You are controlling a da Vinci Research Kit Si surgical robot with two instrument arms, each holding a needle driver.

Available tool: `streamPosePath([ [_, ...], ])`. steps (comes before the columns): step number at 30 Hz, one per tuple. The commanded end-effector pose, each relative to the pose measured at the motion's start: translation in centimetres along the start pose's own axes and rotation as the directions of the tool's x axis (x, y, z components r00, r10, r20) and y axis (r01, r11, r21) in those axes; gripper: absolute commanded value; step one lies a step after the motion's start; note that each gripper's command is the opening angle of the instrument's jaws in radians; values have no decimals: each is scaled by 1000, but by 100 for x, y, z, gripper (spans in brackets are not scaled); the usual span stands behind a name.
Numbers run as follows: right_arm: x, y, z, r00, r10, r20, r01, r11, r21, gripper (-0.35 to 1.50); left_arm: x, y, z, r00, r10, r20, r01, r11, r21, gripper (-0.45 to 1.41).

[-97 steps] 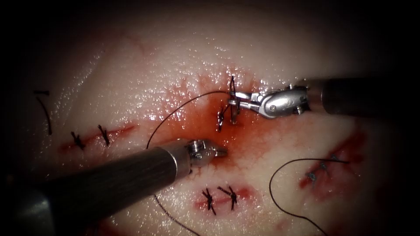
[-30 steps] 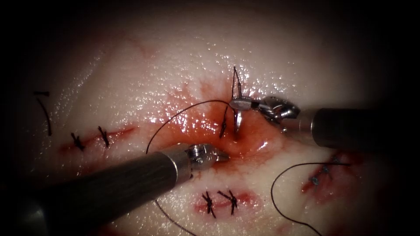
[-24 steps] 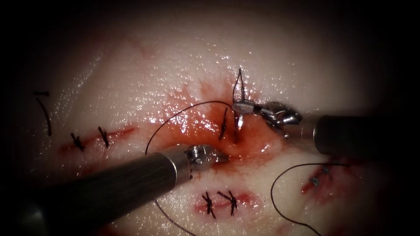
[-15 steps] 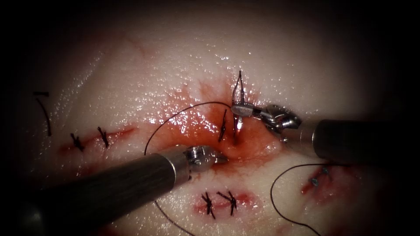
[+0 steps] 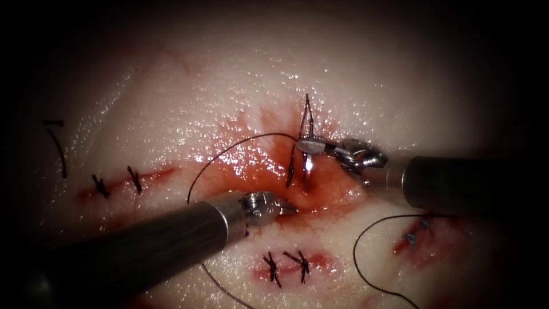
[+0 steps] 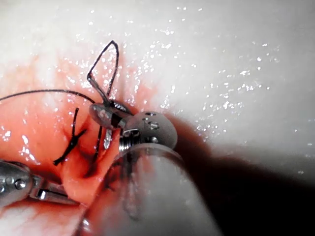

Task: Wound Closure

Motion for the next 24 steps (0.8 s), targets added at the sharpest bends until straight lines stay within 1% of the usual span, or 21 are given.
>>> streamPosePath([
  [1,-7,0,9,1000,11,4,-11,1000,7,-35,2,-2,8,1000,1,0,-1,1000,0,9],
  [9,-21,-1,13,997,77,21,-78,997,21,-35,1,-3,9,1000,1,-2,-1,1000,4,9],
  [16,-37,-2,8,987,155,44,-156,987,36,-35,-1,-5,7,1000,2,-1,-2,1000,5,9],
  [24,-53,-11,14,983,170,63,-174,983,51,-35,-1,-5,7,1000,2,1,-2,1000,7,9],
])
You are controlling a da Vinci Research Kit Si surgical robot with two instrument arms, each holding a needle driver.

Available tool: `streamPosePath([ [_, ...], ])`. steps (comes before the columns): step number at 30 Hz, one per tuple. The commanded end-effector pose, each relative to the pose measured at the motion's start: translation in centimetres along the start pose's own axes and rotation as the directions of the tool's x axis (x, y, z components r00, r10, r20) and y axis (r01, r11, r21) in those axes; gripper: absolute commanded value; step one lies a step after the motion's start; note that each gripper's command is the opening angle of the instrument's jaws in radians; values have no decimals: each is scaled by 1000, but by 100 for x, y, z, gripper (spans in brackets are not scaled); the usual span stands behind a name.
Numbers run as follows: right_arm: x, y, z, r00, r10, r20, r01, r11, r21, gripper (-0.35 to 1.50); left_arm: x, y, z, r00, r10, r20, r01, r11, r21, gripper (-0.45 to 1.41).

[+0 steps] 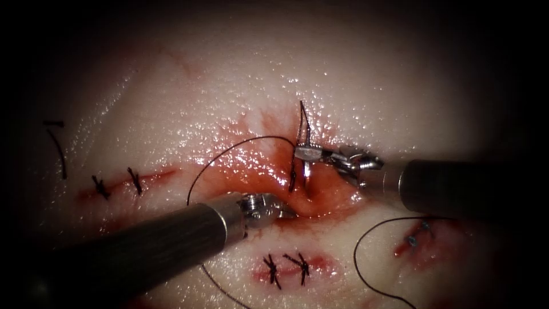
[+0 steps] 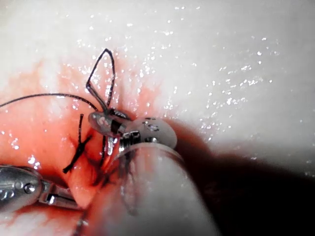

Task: Wound Closure

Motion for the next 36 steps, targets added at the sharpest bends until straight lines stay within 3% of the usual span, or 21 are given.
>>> streamPosePath([
  [1,-6,6,8,1000,6,7,-6,1000,3,-35,2,-2,8,1000,0,-1,0,1000,0,9],
  [25,-30,-5,0,990,135,45,-137,990,36,-35,2,-3,9,1000,-1,-1,1,1000,4,11],
  [28,-20,-5,-2,988,151,-19,-150,988,27,-35,2,-3,9,1000,-1,-1,1,1000,4,11],
  [31,5,-4,-9,982,40,-186,-29,998,64,-35,3,-3,9,1000,-1,-1,1,1000,5,11],
  [32,17,-5,-13,967,16,-255,10,995,100,19,3,-3,9,1000,-2,-4,2,1000,6,11],
  [33,24,-6,-17,957,27,-288,11,992,130,41,3,-2,9,1000,-2,-3,2,1000,6,11],
  [34,31,-7,-21,951,35,-308,11,989,147,22,3,-2,9,1000,-2,-3,2,1000,7,11],
  [35,37,-11,-32,954,35,-299,7,991,136,-35,3,-2,9,1000,-2,-3,2,1000,7,11],
  [36,41,-13,-34,957,27,-288,12,991,132,-23,3,-2,9,1000,-2,-3,2,1000,7,11],
])
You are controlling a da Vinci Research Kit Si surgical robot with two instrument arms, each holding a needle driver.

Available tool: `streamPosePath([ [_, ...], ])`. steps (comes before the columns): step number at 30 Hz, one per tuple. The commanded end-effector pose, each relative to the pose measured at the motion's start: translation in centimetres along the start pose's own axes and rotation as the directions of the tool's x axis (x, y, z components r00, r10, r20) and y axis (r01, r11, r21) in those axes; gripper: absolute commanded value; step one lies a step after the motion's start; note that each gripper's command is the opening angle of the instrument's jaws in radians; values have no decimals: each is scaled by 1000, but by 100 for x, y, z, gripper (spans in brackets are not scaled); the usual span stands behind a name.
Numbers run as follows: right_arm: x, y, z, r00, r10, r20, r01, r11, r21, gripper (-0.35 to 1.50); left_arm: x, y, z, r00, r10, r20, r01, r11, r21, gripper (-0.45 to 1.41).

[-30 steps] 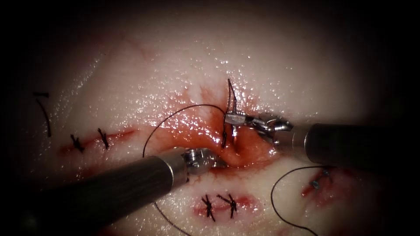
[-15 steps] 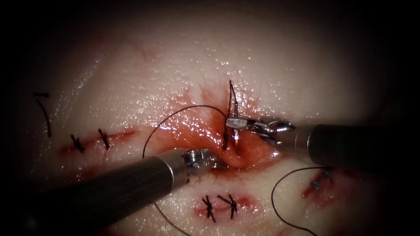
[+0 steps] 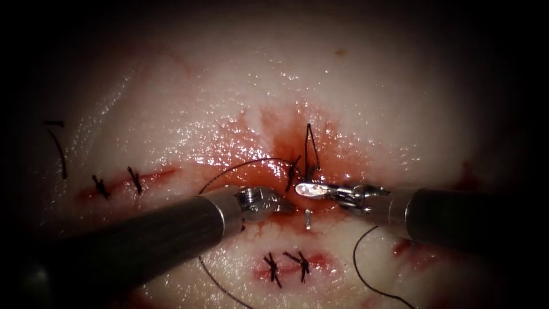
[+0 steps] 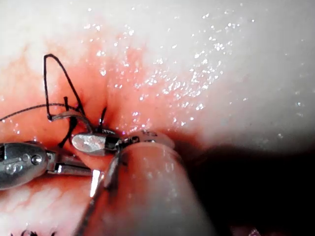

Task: Wound Closure

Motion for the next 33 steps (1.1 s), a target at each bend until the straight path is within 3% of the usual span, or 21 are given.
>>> streamPosePath([
  [1,7,0,3,1000,-20,10,20,1000,-5,29,2,-1,8,1000,1,-1,-1,1000,-1,11],
  [2,13,-3,6,998,-69,-6,69,998,-8,98,2,-1,8,1000,1,-1,-1,1000,-1,11],
  [3,19,-6,9,994,-112,-22,111,994,-12,123,2,-2,8,1000,1,-1,-1,1000,-1,11],
  [5,32,-11,18,981,-183,-67,184,983,-3,143,3,-2,8,1000,0,-1,0,1000,0,11],
  [7,51,-16,27,950,-292,-114,294,956,0,147,5,0,8,1000,-1,-1,1,1000,1,11],
  [12,83,-23,33,886,-449,-117,450,893,-19,147,4,3,6,1000,-1,0,1,1000,0,11],
  [13,89,-24,32,853,-508,-119,509,861,-26,147,4,4,5,1000,-1,0,1,1000,0,11],
  [14,98,-26,30,817,-564,-119,564,825,-41,147,4,3,5,1000,-1,0,1,1000,0,11],
  [16,117,-29,26,697,-709,-105,702,705,-102,147,4,3,5,1000,-1,0,1,1000,0,11],
  [17,120,-29,25,674,-733,-88,724,680,-118,147,4,3,5,1000,-1,0,1,1000,0,11],
  [19,127,-31,23,573,-819,-8,808,567,-158,147,4,3,5,1000,-1,0,1,1000,0,11],
  [21,128,-32,21,509,-858,61,853,494,-169,147,4,4,5,1000,-1,0,1,1000,0,11],
  [22,127,-33,20,449,-886,113,888,430,-161,147,4,4,5,1000,0,0,0,1000,0,11],
  [28,115,-37,22,386,-899,207,921,365,-136,147,3,4,5,1000,0,0,0,1000,0,11],
  [31,113,-40,27,336,-916,220,938,303,-168,147,4,4,5,1000,0,0,0,1000,0,11],
  [33,116,-44,29,281,-929,242,950,235,-204,147,4,5,4,1000,0,0,0,1000,0,11],
])
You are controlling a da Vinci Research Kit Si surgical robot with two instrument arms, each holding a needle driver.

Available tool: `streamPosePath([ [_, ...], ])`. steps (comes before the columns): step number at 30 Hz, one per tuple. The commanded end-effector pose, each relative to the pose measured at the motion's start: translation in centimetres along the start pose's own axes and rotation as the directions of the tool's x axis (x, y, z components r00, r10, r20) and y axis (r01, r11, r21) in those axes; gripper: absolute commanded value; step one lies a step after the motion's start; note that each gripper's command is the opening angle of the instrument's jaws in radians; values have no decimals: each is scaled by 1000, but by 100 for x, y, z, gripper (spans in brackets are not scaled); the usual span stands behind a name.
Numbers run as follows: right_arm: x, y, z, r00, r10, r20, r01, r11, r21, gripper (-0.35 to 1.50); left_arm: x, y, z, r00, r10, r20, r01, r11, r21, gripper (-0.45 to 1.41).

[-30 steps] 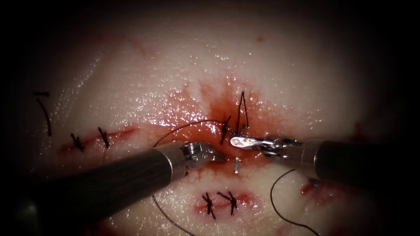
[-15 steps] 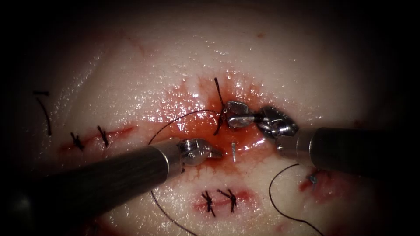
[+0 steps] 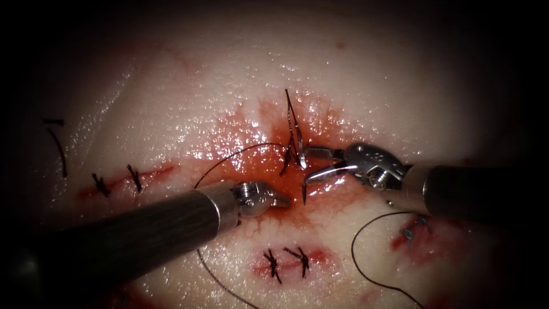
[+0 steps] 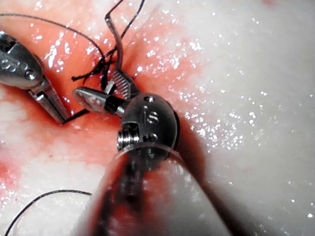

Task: Wound Closure

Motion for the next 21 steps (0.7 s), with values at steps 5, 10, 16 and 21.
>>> streamPosePath([
  [5,10,13,5,998,-39,45,43,996,-83,147,1,-1,8,1000,1,-1,-1,1000,-1,11],
  [10,20,21,1,993,8,117,7,992,-125,147,1,-1,8,1000,2,-1,-2,1000,-1,11],
  [16,24,34,15,988,67,137,-49,989,-136,148,1,-1,9,1000,1,0,-1,1000,0,11],
  [21,18,33,34,983,90,159,-72,991,-116,148,1,-1,9,1000,1,0,-1,1000,0,11],
])
